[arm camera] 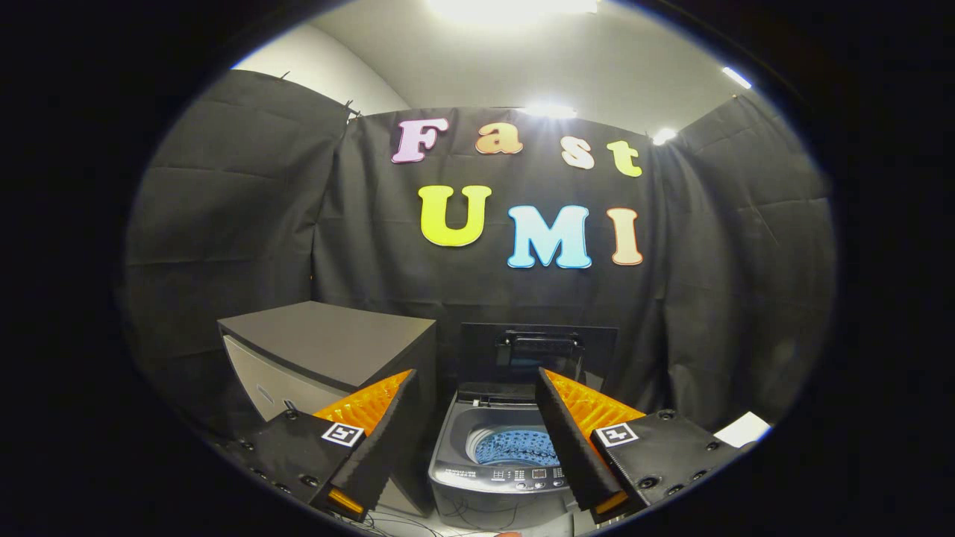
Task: Put the clothes into the washing machine and then close the washing machine lid.
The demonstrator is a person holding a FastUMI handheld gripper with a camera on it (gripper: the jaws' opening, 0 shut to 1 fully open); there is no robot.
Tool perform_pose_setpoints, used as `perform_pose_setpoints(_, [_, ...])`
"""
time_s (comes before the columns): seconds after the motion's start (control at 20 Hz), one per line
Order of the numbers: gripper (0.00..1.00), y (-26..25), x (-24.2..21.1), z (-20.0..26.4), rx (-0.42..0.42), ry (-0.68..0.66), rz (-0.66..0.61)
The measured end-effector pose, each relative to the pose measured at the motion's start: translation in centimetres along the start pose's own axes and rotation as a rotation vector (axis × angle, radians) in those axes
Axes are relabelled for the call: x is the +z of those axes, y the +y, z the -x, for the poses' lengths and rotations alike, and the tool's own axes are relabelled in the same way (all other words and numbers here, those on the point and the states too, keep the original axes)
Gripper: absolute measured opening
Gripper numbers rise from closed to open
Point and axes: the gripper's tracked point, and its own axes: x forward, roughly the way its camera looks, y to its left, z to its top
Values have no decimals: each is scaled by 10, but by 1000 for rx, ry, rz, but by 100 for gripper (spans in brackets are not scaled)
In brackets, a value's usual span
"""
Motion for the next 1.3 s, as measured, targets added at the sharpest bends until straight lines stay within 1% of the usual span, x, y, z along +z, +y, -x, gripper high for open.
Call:
perform_pose_setpoints(0.1, [97, -5, 5, -9, 3, -5, -4])
perform_pose_setpoints(0.2, [96, -17, 19, -41, 21, -5, -16])
perform_pose_setpoints(0.25, [96, -28, 29, -63, 18, -6, -38])
perform_pose_setpoints(0.3, [96, -52, 58, -98, 3, -15, -60])
perform_pose_setpoints(0.35, [96, -63, 75, -124, -7, -31, -79])
perform_pose_setpoints(0.45, [96, -81, 94, -185, -24, -23, -77])
perform_pose_setpoints(0.65, [95, -90, 85, -303, 8, 118, -47])
perform_pose_setpoints(0.75, [96, -89, 59, -350, 21, 247, -11])
perform_pose_setpoints(0.85, [97, -89, 20, -389, 6, 381, 8])
perform_pose_setpoints(0.9, [98, -90, 1, -400, -9, 447, 1])
perform_pose_setpoints(0.95, [98, -91, -11, -407, -16, 482, -1])
perform_pose_setpoints(1.0, [99, -91, -25, -408, -7, 531, 0])
perform_pose_setpoints(1.05, [99, -89, -22, -407, 6, 540, -55])
perform_pose_setpoints(1.1, [98, -89, -26, -403, 1, 560, -103])
perform_pose_setpoints(1.2, [95, -88, -28, -386, 25, 583, -62])
perform_pose_setpoints(1.3, [96, -84, -33, -351, 25, 604, -70])
